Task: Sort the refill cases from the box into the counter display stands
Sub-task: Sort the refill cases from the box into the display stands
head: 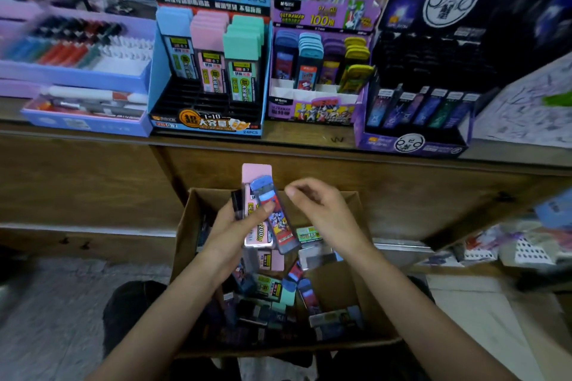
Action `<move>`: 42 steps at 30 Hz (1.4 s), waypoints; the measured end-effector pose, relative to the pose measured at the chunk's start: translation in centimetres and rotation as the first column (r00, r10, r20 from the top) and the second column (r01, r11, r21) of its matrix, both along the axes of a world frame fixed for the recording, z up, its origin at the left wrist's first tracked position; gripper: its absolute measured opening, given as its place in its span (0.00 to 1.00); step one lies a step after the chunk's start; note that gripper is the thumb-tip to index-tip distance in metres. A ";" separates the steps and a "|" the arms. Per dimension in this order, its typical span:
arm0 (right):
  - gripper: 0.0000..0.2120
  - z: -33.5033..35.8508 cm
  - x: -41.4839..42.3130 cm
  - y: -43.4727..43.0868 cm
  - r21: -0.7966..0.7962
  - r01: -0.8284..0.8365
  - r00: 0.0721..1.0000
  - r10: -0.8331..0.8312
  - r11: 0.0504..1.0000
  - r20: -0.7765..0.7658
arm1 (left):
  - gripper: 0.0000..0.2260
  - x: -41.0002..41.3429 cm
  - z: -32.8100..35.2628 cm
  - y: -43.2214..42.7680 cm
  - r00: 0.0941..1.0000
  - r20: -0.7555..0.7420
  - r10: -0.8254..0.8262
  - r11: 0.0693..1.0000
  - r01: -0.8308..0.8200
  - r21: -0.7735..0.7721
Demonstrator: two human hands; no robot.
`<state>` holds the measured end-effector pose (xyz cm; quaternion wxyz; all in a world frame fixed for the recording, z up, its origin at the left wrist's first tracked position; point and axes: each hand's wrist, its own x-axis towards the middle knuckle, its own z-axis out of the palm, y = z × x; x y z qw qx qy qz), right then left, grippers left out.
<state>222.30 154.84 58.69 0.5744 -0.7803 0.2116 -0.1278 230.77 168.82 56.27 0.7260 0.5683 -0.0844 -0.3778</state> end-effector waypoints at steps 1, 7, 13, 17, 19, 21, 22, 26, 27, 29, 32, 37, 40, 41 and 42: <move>0.02 0.9 0.5 -0.4 -0.014 -0.020 1.000 0.020 1.000 0.003 | 0.18 0.1 0.7 -0.2 0.999 0.032 -0.019 1.000 0.020 -0.016; 0.04 5.0 2.6 -1.3 0.005 -0.079 0.997 0.079 0.997 0.022 | 0.14 1.1 4.1 -1.5 0.981 0.184 -0.056 0.994 0.073 -0.084; 0.04 8.0 2.3 -3.6 -0.042 -0.069 0.996 0.071 0.997 0.047 | 0.11 2.4 6.3 -1.7 0.960 0.277 -0.038 0.994 0.066 -0.091; 0.04 10.7 2.0 -6.1 -0.075 0.038 0.988 -0.026 0.996 0.153 | 0.13 3.1 7.9 -2.2 0.948 0.318 -0.014 0.990 0.059 -0.132; 0.05 12.3 2.3 -7.4 -0.095 0.084 0.978 -0.064 0.992 0.198 | 0.14 3.6 8.6 -2.2 0.947 0.322 0.002 0.987 0.050 -0.155; 0.07 13.7 3.0 -8.2 -0.116 0.108 0.969 -0.079 0.987 0.232 | 0.14 4.0 9.2 -2.1 0.944 0.328 0.014 0.985 0.044 -0.169; 0.08 14.3 3.5 -8.5 -0.140 0.119 0.967 -0.083 0.983 0.240 | 0.14 4.3 9.4 -2.0 0.941 0.338 0.019 0.985 0.041 -0.169; 0.09 16.3 6.3 -8.5 -0.239 0.163 0.956 -0.094 0.957 0.278 | 0.13 5.3 9.9 -1.4 0.933 0.354 0.061 0.986 -0.001 -0.167; 0.08 16.6 7.1 -8.3 -0.256 0.170 0.954 -0.094 0.951 0.284 | 0.13 5.5 10.0 -1.2 0.933 0.354 0.066 0.986 -0.005 -0.169; 0.07 17.1 8.6 -7.9 -0.327 0.180 0.957 -0.089 0.928 0.276 | 0.13 5.8 10.2 -0.8 0.935 0.349 0.065 0.985 -0.005 -0.171; 0.06 17.4 10.5 -7.6 -0.449 0.175 0.968 -0.069 0.876 0.242 | 0.15 6.0 10.3 -0.4 0.937 0.344 0.070 0.985 -0.010 -0.173; 0.07 16.5 11.8 -8.3 -0.548 0.115 0.986 -0.029 0.828 0.163 | 0.14 6.1 10.5 -0.5 0.937 0.336 0.093 0.982 -0.030 -0.187; 0.06 16.1 12.2 -8.8 -0.575 0.108 0.988 -0.025 0.811 0.149 | 0.14 6.3 10.4 -0.6 0.943 0.319 0.093 0.980 -0.030 -0.196; 0.06 16.0 12.4 -9.0 -0.586 0.111 0.988 -0.028 0.802 0.149 | 0.14 6.4 10.3 -0.7 0.946 0.313 0.089 0.980 -0.027 -0.196; 0.06 16.0 12.6 -9.2 -0.606 0.111 0.989 -0.028 0.788 0.144 | 0.14 6.5 10.2 -0.7 0.947 0.308 0.086 0.980 -0.024 -0.197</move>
